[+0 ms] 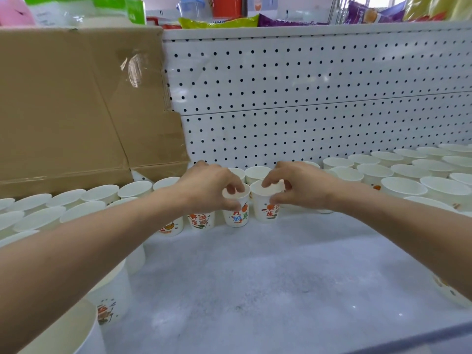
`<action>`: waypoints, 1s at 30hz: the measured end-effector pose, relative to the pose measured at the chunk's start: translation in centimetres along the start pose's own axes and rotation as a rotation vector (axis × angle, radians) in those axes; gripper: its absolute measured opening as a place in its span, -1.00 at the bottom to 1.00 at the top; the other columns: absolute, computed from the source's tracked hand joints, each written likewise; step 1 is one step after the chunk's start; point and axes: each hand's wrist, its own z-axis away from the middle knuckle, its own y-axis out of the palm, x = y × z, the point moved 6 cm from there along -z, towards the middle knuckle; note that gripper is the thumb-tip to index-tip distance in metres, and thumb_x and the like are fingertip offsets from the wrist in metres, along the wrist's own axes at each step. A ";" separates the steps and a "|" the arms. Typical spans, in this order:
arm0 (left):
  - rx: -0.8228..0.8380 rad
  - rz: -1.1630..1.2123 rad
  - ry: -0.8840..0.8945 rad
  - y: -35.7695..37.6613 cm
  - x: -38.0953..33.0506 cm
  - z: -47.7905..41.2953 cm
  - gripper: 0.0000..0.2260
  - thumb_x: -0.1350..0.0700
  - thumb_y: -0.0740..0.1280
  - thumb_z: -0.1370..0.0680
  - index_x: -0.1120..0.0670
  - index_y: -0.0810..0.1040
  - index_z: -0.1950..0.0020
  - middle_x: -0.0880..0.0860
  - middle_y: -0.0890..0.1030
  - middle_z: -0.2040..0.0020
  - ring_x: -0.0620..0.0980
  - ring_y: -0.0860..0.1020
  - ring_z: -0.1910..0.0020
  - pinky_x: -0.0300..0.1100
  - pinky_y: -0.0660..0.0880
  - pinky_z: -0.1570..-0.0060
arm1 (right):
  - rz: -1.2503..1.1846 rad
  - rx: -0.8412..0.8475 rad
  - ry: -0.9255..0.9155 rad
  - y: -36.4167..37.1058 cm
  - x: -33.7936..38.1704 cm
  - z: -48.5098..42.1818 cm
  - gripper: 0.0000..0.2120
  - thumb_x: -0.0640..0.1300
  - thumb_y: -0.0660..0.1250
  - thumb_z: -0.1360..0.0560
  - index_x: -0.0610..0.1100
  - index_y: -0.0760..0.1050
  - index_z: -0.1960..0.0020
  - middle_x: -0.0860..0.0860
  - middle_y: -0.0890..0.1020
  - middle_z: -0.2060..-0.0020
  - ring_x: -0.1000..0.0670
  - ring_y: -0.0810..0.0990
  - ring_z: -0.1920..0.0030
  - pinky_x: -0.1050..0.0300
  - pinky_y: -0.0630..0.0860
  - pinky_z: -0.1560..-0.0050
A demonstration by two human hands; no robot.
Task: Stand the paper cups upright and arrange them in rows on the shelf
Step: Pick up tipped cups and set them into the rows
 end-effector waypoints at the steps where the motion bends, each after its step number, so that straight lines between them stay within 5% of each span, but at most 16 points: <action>1: -0.007 0.024 0.003 -0.4 -0.4 0.0 -0.63 -0.20 0.37 -0.46 -0.14 0.55 -0.24 -0.18 0.61 -0.08 -0.15 0.54 -0.05 -0.20 0.35 -0.01 | -0.015 0.008 0.018 -0.8 -0.3 0.4 -0.69 0.04 0.41 -0.45 0.13 0.52 -0.18 0.15 0.50 -0.03 0.13 0.47 0.11 0.11 0.43 0.03; 7: 0.000 0.214 0.065 -3.2 -6.9 -1.1 -0.57 -0.23 0.35 -0.47 -0.17 0.46 -0.31 -0.23 0.51 -0.14 -0.17 0.46 -0.15 -0.17 0.38 -0.11 | -0.229 0.081 0.088 -5.8 -1.6 5.2 -0.72 0.05 0.33 -0.52 0.17 0.53 -0.23 0.24 0.59 -0.10 0.23 0.53 -0.12 0.03 0.48 -0.22; 12: 0.063 0.517 0.075 -2.3 -13.3 -1.1 -0.54 -0.24 0.39 -0.44 -0.18 0.47 -0.30 -0.24 0.50 -0.16 -0.18 0.49 -0.17 -0.12 0.47 -0.13 | -0.200 0.040 0.154 -7.6 -3.8 11.8 -0.67 0.10 0.35 -0.48 0.19 0.51 -0.24 0.29 0.56 -0.11 0.31 0.49 -0.10 0.15 0.47 -0.20; 21: -0.098 0.939 0.021 3.0 -22.4 -3.3 -0.34 -0.07 0.45 -0.45 -0.06 0.26 -0.48 -0.06 0.41 -0.37 -0.09 0.44 -0.24 -0.01 0.44 -0.27 | -0.375 -0.652 0.319 -8.1 -8.1 26.0 -0.62 0.18 0.41 -0.41 0.18 0.47 -0.20 0.26 0.53 -0.11 0.23 0.50 -0.09 0.24 0.45 -0.04; 30: -0.095 1.212 -0.026 6.0 -25.6 -7.8 -0.24 -0.06 0.59 -0.28 -0.04 0.35 -0.41 -0.05 0.51 -0.23 -0.10 0.51 -0.16 -0.10 0.50 -0.19 | -0.163 -0.729 0.430 -3.9 -8.3 27.0 -0.21 0.20 0.46 -0.25 -0.01 0.30 -0.39 0.02 0.44 -0.16 -0.04 0.39 -0.18 0.18 0.26 -0.23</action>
